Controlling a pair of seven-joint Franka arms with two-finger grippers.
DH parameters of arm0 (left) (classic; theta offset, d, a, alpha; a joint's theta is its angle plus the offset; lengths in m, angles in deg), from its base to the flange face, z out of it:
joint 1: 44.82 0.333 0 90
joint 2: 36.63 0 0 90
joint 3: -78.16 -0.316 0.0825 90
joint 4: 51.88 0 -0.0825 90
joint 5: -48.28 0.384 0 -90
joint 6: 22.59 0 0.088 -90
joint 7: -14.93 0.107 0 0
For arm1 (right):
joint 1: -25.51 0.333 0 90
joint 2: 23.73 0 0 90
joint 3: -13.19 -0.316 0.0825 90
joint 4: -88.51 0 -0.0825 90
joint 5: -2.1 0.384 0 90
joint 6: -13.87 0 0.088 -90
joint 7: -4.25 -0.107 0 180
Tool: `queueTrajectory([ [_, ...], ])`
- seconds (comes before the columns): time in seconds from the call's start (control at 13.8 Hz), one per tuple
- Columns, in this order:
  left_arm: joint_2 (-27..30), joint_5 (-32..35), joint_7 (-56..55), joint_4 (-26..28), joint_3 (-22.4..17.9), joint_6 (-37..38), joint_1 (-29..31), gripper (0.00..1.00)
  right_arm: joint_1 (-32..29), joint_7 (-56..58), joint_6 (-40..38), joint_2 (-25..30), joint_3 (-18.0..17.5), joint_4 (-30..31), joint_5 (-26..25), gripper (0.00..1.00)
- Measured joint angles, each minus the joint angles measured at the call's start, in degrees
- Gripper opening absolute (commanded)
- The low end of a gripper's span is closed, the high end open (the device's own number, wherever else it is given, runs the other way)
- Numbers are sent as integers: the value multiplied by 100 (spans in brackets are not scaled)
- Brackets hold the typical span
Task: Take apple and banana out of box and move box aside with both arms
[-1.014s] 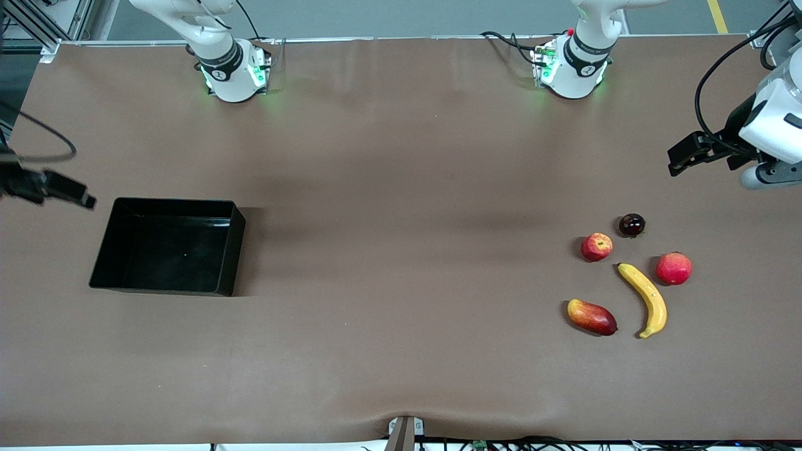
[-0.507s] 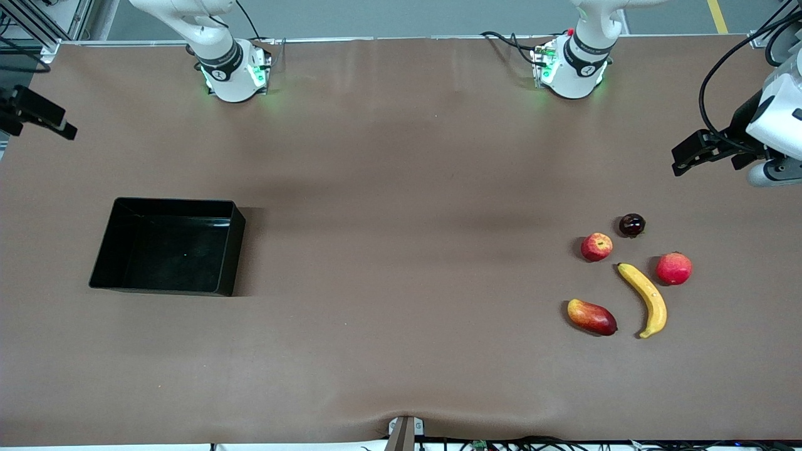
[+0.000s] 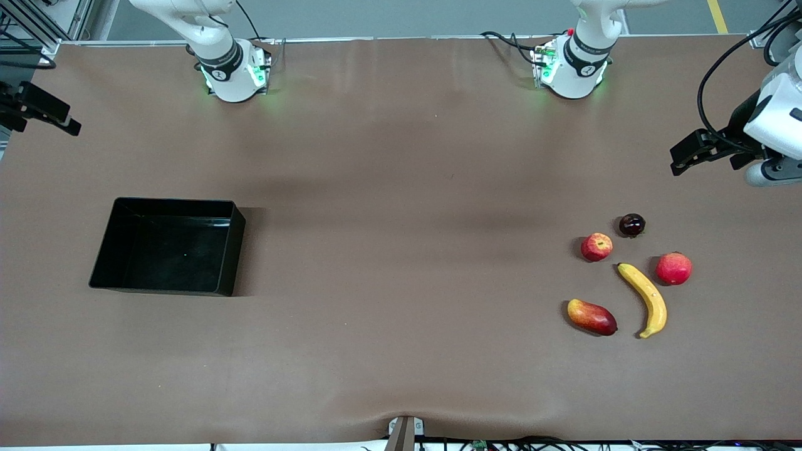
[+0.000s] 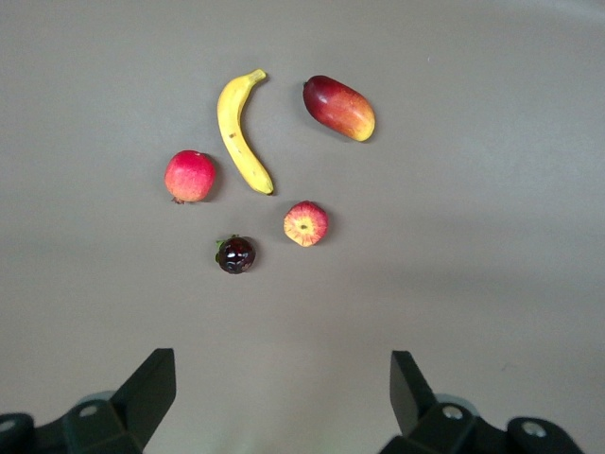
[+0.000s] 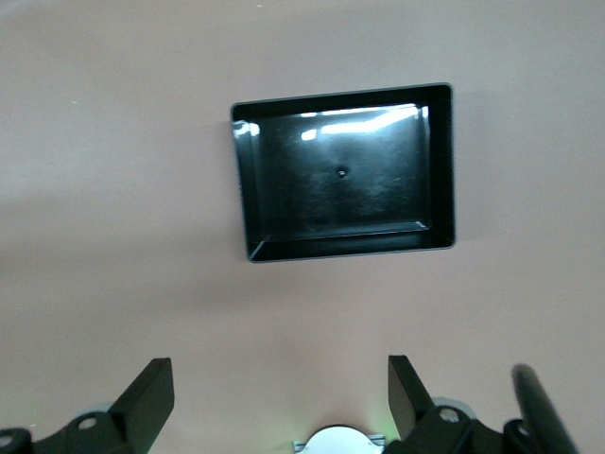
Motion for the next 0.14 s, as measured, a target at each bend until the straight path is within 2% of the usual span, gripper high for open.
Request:
queueTrajectory([
  [0.14,0,0,0,0,9,0,-1,100,77,3,93,-14,-4,34,-157,100],
])
